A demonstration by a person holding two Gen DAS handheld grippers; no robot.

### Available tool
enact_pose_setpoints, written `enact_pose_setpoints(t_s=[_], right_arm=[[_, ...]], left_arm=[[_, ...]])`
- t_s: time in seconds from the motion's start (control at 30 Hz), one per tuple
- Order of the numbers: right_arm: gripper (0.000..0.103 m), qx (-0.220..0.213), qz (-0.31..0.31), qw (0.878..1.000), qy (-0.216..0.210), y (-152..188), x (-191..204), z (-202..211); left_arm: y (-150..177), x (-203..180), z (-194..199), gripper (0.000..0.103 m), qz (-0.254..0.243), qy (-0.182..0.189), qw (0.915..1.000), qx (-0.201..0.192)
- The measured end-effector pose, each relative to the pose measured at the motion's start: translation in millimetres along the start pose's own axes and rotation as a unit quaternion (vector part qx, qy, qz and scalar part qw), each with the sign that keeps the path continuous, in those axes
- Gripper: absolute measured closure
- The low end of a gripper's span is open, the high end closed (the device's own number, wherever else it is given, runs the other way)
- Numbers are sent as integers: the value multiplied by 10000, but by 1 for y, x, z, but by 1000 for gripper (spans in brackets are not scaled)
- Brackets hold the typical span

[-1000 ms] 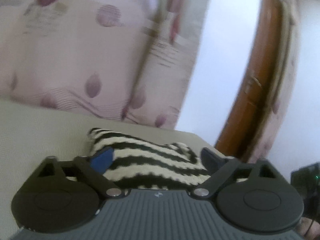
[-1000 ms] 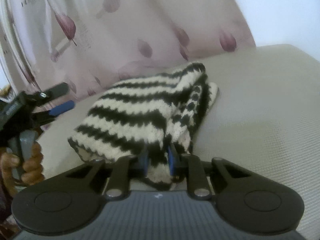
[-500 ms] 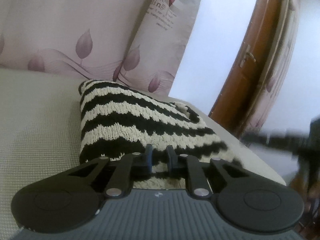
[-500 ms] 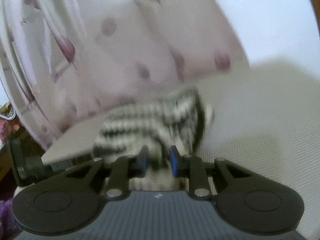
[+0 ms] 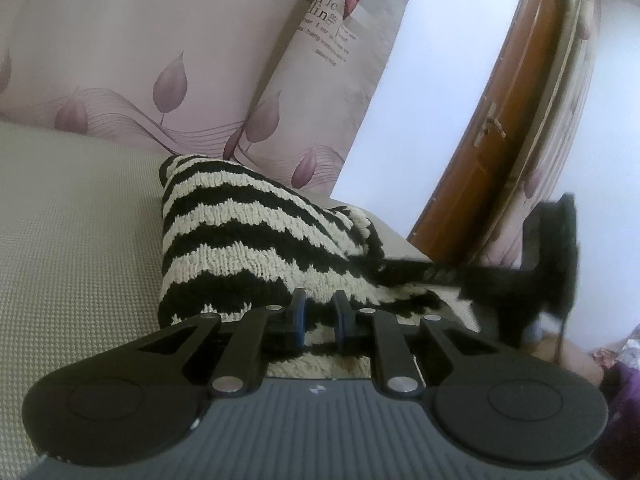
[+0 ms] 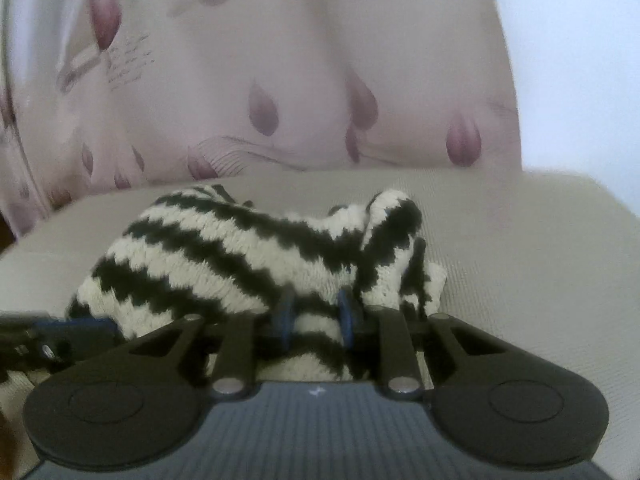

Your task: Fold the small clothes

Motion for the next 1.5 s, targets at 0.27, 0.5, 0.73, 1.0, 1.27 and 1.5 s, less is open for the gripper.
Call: enact_pose_setpoints(t_s=[0.27,0.5,0.73,1.0,1.27,1.5], right_arm=[[79,-353,112,9993,91,-53,0,-3],[75,357,422,9975,438,-22,-13,-75],[53,-483,57,9977,468,-46,11,-3],[45,-278,915,9916,874,34,39,36],[22,-288,667,9920,1032,38,30,38],[1,-88,32,9935,1131,37,9,28]], left_arm=[[0,1,1,82,61,29,10000,-23],[0,0,1,82,72,22,10000,-43],[0,-1,1,82,-11,-25,10000,-60],[1,-6,0,82,-313,-184,9993,-44],[1,-10,-1,82,-605,-349,9975,-50],[2,-13,0,82,-718,-402,9966,-51]])
Point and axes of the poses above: each gripper's, at about its wrist camera, not at the fingertips, and z roughly against the way its jaws point, x to its left, y to its underside, the point moved 9 cm from there along -z, roughly the way its jaws point, and after that the axes turned 9 degrees about -x, right-handed, at the moved point
